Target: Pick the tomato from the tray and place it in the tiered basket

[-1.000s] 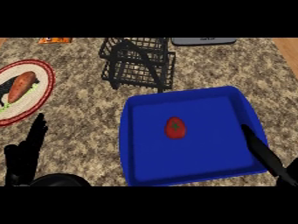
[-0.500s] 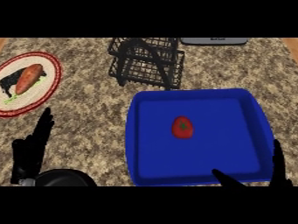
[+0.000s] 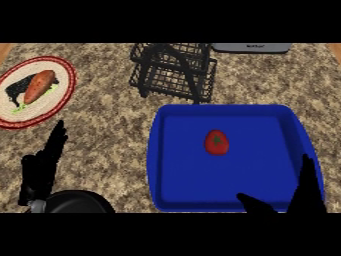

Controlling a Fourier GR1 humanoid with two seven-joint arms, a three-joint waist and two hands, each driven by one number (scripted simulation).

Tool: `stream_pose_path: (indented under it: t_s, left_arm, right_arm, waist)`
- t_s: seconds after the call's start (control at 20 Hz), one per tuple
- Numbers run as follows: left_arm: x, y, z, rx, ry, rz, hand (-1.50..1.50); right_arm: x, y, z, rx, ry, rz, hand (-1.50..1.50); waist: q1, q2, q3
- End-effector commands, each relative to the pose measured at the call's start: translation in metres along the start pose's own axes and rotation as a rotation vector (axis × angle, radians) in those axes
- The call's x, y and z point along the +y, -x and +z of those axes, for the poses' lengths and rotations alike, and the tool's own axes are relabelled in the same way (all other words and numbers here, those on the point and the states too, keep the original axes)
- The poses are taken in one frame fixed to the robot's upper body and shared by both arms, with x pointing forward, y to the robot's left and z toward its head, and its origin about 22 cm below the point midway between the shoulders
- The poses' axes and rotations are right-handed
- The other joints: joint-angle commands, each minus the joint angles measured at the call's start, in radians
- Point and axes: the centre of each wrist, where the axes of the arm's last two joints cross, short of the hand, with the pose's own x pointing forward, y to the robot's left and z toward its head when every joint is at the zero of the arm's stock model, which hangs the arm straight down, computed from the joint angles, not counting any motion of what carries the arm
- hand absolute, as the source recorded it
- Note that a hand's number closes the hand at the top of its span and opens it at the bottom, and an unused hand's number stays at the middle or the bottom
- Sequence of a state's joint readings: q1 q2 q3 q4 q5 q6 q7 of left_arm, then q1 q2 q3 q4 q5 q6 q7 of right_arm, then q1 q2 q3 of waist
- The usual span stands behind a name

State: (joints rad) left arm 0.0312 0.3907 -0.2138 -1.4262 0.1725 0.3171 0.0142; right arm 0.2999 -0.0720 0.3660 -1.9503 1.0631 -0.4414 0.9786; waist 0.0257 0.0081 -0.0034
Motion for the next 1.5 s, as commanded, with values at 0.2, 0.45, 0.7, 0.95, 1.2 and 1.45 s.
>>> stream_pose_path:
  t_s: [0.2, 0.45, 0.7, 0.95, 1.2, 1.45]
  left_arm:
    - [-0.028, 0.008, 0.005, 0.038, 0.051, 0.051, 0.0]
    - [-0.039, 0.022, 0.016, 0.053, 0.051, 0.065, 0.0]
    - [-0.033, 0.008, 0.005, 0.043, 0.051, 0.067, 0.0]
    - [-0.047, 0.004, 0.005, 0.059, 0.047, 0.066, 0.0]
    - [-0.037, 0.004, 0.003, 0.043, 0.044, 0.076, 0.0]
    - [-0.04, 0.007, 0.002, 0.051, 0.047, 0.066, 0.0]
  right_arm:
    - [0.017, -0.071, 0.013, 0.107, 0.056, 0.244, -1.5]
    - [0.036, -0.071, 0.013, 0.195, -0.01, 0.368, -1.5]
    - [0.047, -0.087, -0.009, 0.218, -0.043, 0.393, -1.5]
    - [0.048, -0.1, -0.009, 0.188, -0.09, 0.395, -1.5]
    - [0.06, -0.1, -0.028, 0.253, -0.136, 0.451, -1.5]
    - [0.069, -0.106, -0.042, 0.294, -0.191, 0.489, -1.5]
  waist:
    - [0.004, 0.0, -0.003]
    - [0.005, -0.002, -0.001]
    - [0.008, 0.001, 0.001]
    - [-0.009, -0.004, 0.002]
    - [-0.002, -0.004, 0.001]
    - [0.001, -0.003, 0.001]
